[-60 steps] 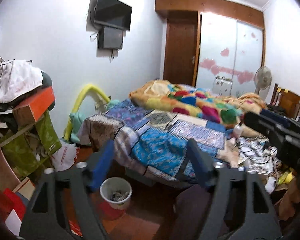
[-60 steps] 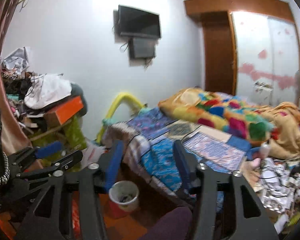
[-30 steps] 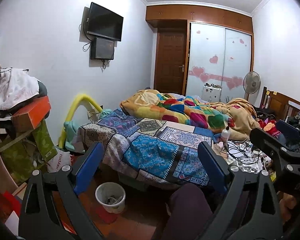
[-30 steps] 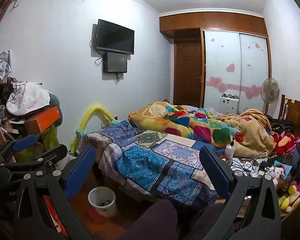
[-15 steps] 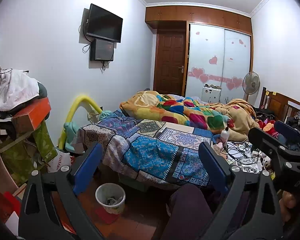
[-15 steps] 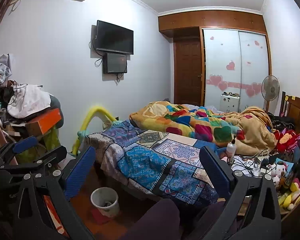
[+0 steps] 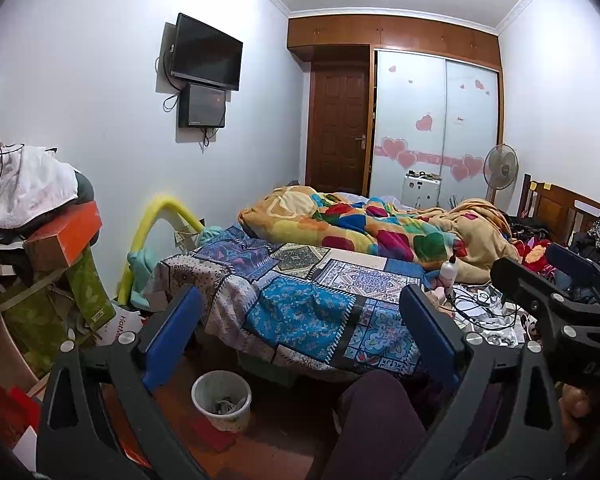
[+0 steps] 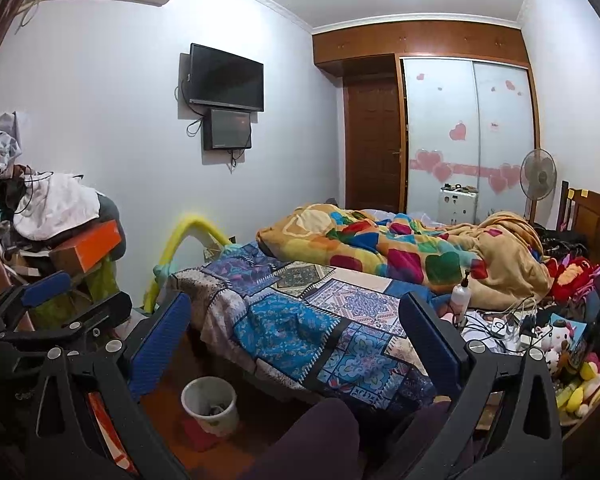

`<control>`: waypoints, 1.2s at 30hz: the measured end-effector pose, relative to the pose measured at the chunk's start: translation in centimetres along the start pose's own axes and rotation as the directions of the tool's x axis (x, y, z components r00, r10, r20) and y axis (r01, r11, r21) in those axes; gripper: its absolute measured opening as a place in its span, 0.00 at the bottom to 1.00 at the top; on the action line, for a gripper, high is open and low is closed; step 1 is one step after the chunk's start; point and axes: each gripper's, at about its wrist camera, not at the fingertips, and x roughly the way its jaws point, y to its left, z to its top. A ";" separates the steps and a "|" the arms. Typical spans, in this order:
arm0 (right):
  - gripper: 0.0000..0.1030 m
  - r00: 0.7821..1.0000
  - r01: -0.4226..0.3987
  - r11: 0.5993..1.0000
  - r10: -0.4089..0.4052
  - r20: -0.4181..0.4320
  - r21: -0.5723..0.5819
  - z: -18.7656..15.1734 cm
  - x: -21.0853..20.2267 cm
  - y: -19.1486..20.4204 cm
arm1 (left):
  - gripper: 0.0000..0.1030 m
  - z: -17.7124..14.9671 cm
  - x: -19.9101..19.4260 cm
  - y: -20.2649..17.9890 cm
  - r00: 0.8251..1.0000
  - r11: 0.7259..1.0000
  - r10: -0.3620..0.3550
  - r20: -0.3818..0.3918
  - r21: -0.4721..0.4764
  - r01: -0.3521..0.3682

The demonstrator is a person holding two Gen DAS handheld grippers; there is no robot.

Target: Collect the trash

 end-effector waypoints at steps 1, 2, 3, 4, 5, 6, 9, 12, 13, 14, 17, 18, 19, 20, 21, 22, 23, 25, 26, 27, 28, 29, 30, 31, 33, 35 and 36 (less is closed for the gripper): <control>1.00 1.000 0.001 1.000 -0.001 -0.001 0.004 0.0 0.0 0.2 | 0.97 0.0 0.0 0.0 1.000 1.000 -0.001 0.000 -0.001 0.001; 1.00 1.000 0.001 1.000 -0.001 -0.001 0.004 0.0 0.0 0.2 | 0.97 0.0 0.0 0.0 1.000 1.000 -0.002 0.000 -0.002 0.002; 1.00 1.000 0.002 1.000 -0.002 0.001 0.004 0.1 0.0 0.2 | 0.97 0.2 0.1 0.0 1.000 1.000 -0.004 0.000 -0.002 0.004; 1.00 1.000 0.003 1.000 -0.003 0.001 0.001 0.0 0.0 0.1 | 0.97 0.3 0.1 0.0 1.000 1.000 -0.005 0.001 -0.002 0.005; 1.00 1.000 0.005 1.000 -0.005 0.004 -0.002 0.1 0.0 0.2 | 0.97 0.3 0.1 0.0 1.000 1.000 -0.003 0.001 -0.002 0.003; 1.00 1.000 0.006 1.000 -0.006 0.006 -0.004 0.1 -0.1 0.2 | 0.97 0.4 0.1 0.0 1.000 1.000 -0.002 0.002 -0.002 0.002; 1.00 1.000 0.006 1.000 -0.006 0.007 -0.005 0.1 -0.1 0.6 | 0.97 0.3 0.1 0.1 1.000 1.000 -0.005 0.000 -0.003 0.005; 1.00 1.000 0.008 1.000 -0.008 0.005 -0.005 0.1 -0.1 0.8 | 0.97 0.5 -0.1 0.2 1.000 1.000 -0.005 0.002 -0.006 0.005; 1.00 1.000 0.008 1.000 -0.008 0.004 -0.006 0.1 -0.1 0.9 | 0.97 0.5 -0.1 0.2 1.000 1.000 -0.005 0.002 -0.006 0.005; 1.00 1.000 0.007 1.000 -0.007 0.003 -0.005 0.1 -0.1 0.9 | 0.97 0.6 -0.1 0.3 1.000 1.000 -0.005 0.004 -0.008 0.005; 1.00 1.000 0.009 1.000 -0.009 0.003 -0.005 0.1 -0.1 1.0 | 0.97 0.8 -0.3 0.4 1.000 1.000 -0.005 0.007 -0.012 0.005; 1.00 1.000 0.009 1.000 -0.009 0.003 -0.005 0.1 -0.1 0.9 | 0.97 1.0 -0.3 0.5 1.000 1.000 -0.004 0.008 -0.014 0.004; 1.00 1.000 0.009 1.000 -0.009 0.005 -0.005 0.1 -0.1 1.0 | 0.97 1.0 -0.3 0.5 1.000 1.000 -0.003 0.008 -0.015 0.003; 1.00 1.000 0.009 1.000 -0.009 0.004 -0.006 0.1 -0.1 1.0 | 0.97 1.1 -0.2 0.5 1.000 1.000 -0.001 0.007 -0.016 0.001; 1.00 1.000 0.011 1.000 -0.011 0.005 -0.007 0.0 -0.2 1.0 | 0.97 1.1 -0.2 0.6 1.000 1.000 0.001 0.007 -0.018 0.000; 1.00 1.000 0.009 1.000 -0.009 0.005 -0.007 0.1 -0.2 1.0 | 0.97 1.0 -0.3 0.5 1.000 1.000 0.001 0.006 -0.020 -0.001; 1.00 1.000 0.011 1.000 -0.011 0.005 -0.006 0.0 -0.2 1.1 | 0.97 1.0 -0.3 0.6 1.000 1.000 0.001 0.005 -0.022 0.000; 1.00 1.000 0.012 1.000 -0.012 0.005 -0.006 0.0 -0.2 1.1 | 0.97 1.0 -0.2 0.7 1.000 1.000 -0.001 0.006 -0.023 0.001; 1.00 1.000 0.013 1.000 -0.013 0.005 -0.006 0.0 -0.2 1.2 | 0.97 1.0 -0.2 0.7 1.000 1.000 0.000 0.008 -0.018 0.000; 1.00 1.000 0.013 1.000 -0.013 0.006 -0.005 0.1 -0.2 1.2 | 0.97 1.0 -0.1 0.7 1.000 1.000 -0.001 0.007 -0.017 0.001; 1.00 1.000 0.011 1.000 -0.011 0.005 -0.005 0.0 -0.2 1.1 | 0.97 1.0 0.0 0.7 1.000 1.000 -0.004 0.006 -0.018 0.004; 1.00 1.000 0.011 1.000 -0.011 0.004 -0.005 0.1 -0.2 1.1 | 0.97 1.0 0.0 0.7 1.000 1.000 -0.008 0.006 -0.019 0.008; 1.00 1.000 0.011 1.000 -0.011 0.003 -0.006 0.1 -0.2 1.2 | 0.97 1.1 0.1 0.8 1.000 1.000 -0.014 0.006 -0.022 0.014; 1.00 1.000 0.012 1.000 -0.012 0.004 -0.005 0.0 -0.2 1.1 | 0.97 1.0 0.1 0.8 1.000 1.000 -0.014 0.006 -0.023 0.014; 1.00 1.000 0.010 1.000 -0.010 0.005 -0.005 0.0 -0.2 1.1 | 0.97 1.0 0.1 0.8 1.000 1.000 -0.007 0.011 -0.020 0.007; 1.00 1.000 0.012 1.000 -0.012 0.006 -0.007 0.1 -0.2 1.1 | 0.97 0.8 0.1 0.8 1.000 1.000 -0.006 0.009 -0.020 0.006; 1.00 1.000 0.012 1.000 -0.012 0.006 -0.007 0.1 -0.2 1.1 | 0.97 0.8 0.2 0.9 1.000 1.000 -0.011 0.006 -0.023 0.011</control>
